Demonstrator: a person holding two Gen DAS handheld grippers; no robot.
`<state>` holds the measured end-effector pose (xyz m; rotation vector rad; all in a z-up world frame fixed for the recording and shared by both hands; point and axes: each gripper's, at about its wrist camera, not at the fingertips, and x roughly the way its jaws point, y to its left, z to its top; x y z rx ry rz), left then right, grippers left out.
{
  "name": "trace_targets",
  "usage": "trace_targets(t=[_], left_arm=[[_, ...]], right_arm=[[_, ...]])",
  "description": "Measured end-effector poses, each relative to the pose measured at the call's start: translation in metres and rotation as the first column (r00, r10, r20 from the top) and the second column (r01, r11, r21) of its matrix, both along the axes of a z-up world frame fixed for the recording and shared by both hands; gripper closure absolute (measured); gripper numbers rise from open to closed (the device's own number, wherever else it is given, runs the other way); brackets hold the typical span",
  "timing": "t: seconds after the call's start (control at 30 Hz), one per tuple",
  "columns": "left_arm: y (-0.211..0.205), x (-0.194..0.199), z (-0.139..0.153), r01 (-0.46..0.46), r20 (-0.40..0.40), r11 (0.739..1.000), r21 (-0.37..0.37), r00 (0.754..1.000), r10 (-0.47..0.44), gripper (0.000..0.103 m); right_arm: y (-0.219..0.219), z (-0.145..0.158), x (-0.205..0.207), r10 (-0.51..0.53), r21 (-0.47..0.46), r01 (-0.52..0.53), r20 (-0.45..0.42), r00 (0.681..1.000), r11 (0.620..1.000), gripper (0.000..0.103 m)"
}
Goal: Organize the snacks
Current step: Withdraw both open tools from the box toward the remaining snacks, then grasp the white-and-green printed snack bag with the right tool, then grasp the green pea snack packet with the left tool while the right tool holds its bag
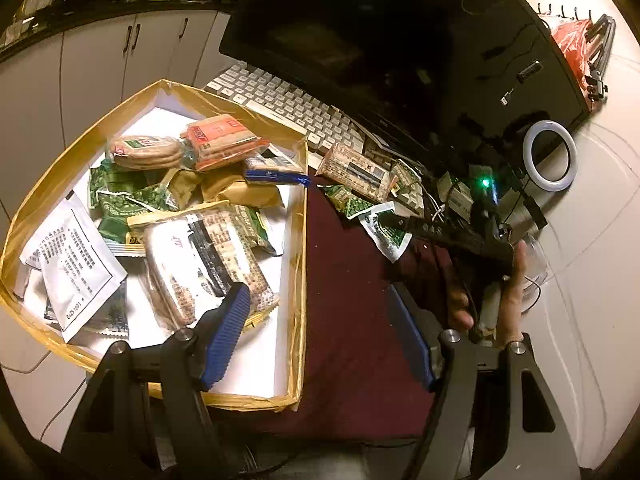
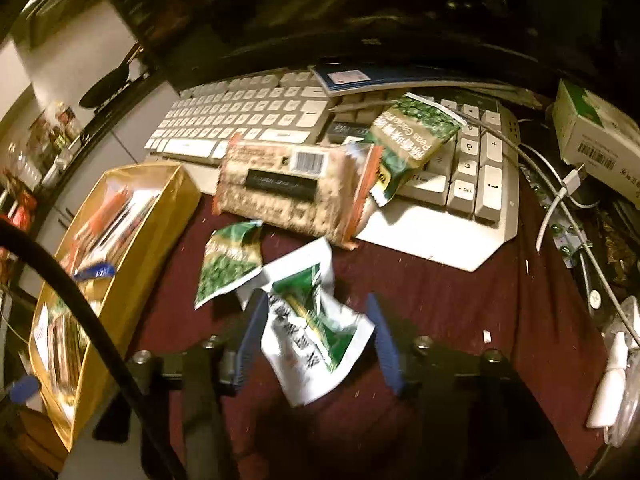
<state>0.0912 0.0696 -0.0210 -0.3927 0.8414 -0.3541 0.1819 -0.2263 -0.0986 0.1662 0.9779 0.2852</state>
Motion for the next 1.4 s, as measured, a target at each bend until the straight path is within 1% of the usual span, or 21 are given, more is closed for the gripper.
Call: trace_targets(t=[0.07, 0.1, 0.13, 0.17, 0.23, 0.33, 0.4, 0.47, 0.5, 0.6, 0.67, 0.7, 0.77, 0.8, 0.93, 1.0, 1.07, 1.17, 1.23, 1.3, 1.4], left_arm=[[-0.001, -0.001, 0.001, 0.001, 0.002, 1.0, 0.004, 1.0, -0.001, 0.032], [-0.002, -0.001, 0.001, 0.003, 0.002, 1.0, 0.005, 1.0, -0.003, 0.032], [-0.003, -0.001, 0.001, 0.004, 0.001, 1.0, 0.006, 1.0, -0.004, 0.032], [-0.004, 0.0, 0.001, 0.005, 0.0, 1.0, 0.008, 1.0, -0.005, 0.032], [-0.009, 0.001, 0.0, 0.011, -0.009, 1.0, 0.011, 1.0, -0.011, 0.032], [-0.016, 0.004, 0.001, 0.026, -0.011, 1.0, 0.018, 1.0, -0.026, 0.031], [-0.023, 0.008, 0.002, 0.042, -0.015, 0.999, 0.028, 0.999, -0.041, 0.031], [-0.035, 0.017, 0.003, 0.068, -0.035, 0.997, 0.031, 0.997, -0.067, 0.031], [-0.04, 0.02, 0.004, 0.077, -0.041, 0.996, 0.037, 0.996, -0.076, 0.031], [-0.063, 0.043, 0.003, 0.109, -0.079, 0.99, 0.084, 0.992, -0.102, 0.031], [-0.078, 0.065, -0.001, 0.124, -0.112, 0.988, 0.093, 0.987, -0.113, 0.031], [-0.082, 0.072, -0.004, 0.12, -0.124, 0.988, 0.096, 0.986, -0.108, 0.031], [-0.091, 0.091, -0.013, 0.086, -0.153, 0.991, 0.105, 0.986, -0.07, 0.032], [-0.094, 0.099, -0.017, 0.069, -0.172, 0.991, 0.114, 0.984, -0.049, 0.031], [-0.102, 0.123, -0.032, 0.006, -0.246, 0.992, 0.127, 0.969, 0.026, 0.032], [-0.106, 0.13, -0.034, -0.012, -0.26, 0.992, 0.124, 0.965, 0.044, 0.032], [-0.111, 0.141, -0.034, -0.021, -0.268, 0.99, 0.14, 0.962, 0.058, 0.032], [-0.116, 0.162, -0.034, -0.032, -0.306, 0.989, 0.146, 0.949, 0.076, 0.032], [-0.118, 0.176, -0.035, -0.063, -0.318, 0.985, 0.161, 0.942, 0.112, 0.032], [-0.12, 0.188, -0.037, -0.086, -0.32, 0.982, 0.169, 0.938, 0.138, 0.032], [-0.124, 0.201, -0.041, -0.108, -0.317, 0.972, 0.21, 0.933, 0.172, 0.038]], right_arm=[[-0.001, -0.005, 0.002, 0.004, -0.002, -0.004, -0.007, 1.0, 1.0, 0.067], [0.0, -0.004, 0.0, 0.011, -0.017, -0.011, -0.002, 1.0, 1.0, 0.079], [0.002, -0.004, -0.003, 0.021, -0.031, -0.022, -0.008, 1.0, 0.999, 0.08], [0.004, -0.003, -0.008, 0.028, -0.041, -0.028, -0.004, 1.0, 0.999, 0.088], [0.007, -0.003, -0.021, 0.024, -0.063, -0.024, -0.005, 1.0, 0.998, 0.088], [0.0, -0.001, -0.048, -0.036, -0.066, 0.038, 0.03, 0.999, 0.997, 0.088], [-0.013, 0.003, -0.06, -0.079, -0.013, 0.08, 0.061, 0.995, 0.997, 0.088], [-0.027, 0.001, -0.075, -0.141, 0.05, 0.138, 0.076, 0.987, 0.989, 0.088], [-0.032, -0.001, -0.078, -0.158, 0.066, 0.153, 0.083, 0.984, 0.986, 0.088], [-0.046, -0.004, -0.092, -0.212, 0.136, 0.196, 0.113, 0.971, 0.971, 0.088], [-0.045, -0.007, -0.091, -0.229, 0.168, 0.21, 0.101, 0.968, 0.963, 0.088], [-0.046, -0.008, -0.089, -0.23, 0.161, 0.213, 0.098, 0.968, 0.964, 0.088], [-0.049, -0.01, -0.09, -0.25, 0.12, 0.238, 0.102, 0.963, 0.964, 0.088], [-0.041, -0.008, -0.082, -0.254, 0.111, 0.243, 0.103, 0.962, 0.964, 0.088], [-0.043, -0.007, -0.081, -0.274, 0.121, 0.263, 0.09, 0.958, 0.957, 0.088], [-0.045, -0.009, -0.081, -0.278, 0.131, 0.267, 0.073, 0.958, 0.955, 0.088], [-0.047, -0.009, -0.081, -0.278, 0.142, 0.268, 0.063, 0.958, 0.953, 0.088], [-0.047, -0.012, -0.081, -0.275, 0.146, 0.266, 0.05, 0.96, 0.953, 0.088], [-0.047, -0.014, -0.079, -0.273, 0.15, 0.265, 0.035, 0.961, 0.953, 0.088], [-0.047, -0.013, -0.08, -0.275, 0.147, 0.267, 0.037, 0.961, 0.952, 0.088], [-0.043, -0.012, -0.08, -0.271, 0.125, 0.263, 0.046, 0.962, 0.957, 0.088]])
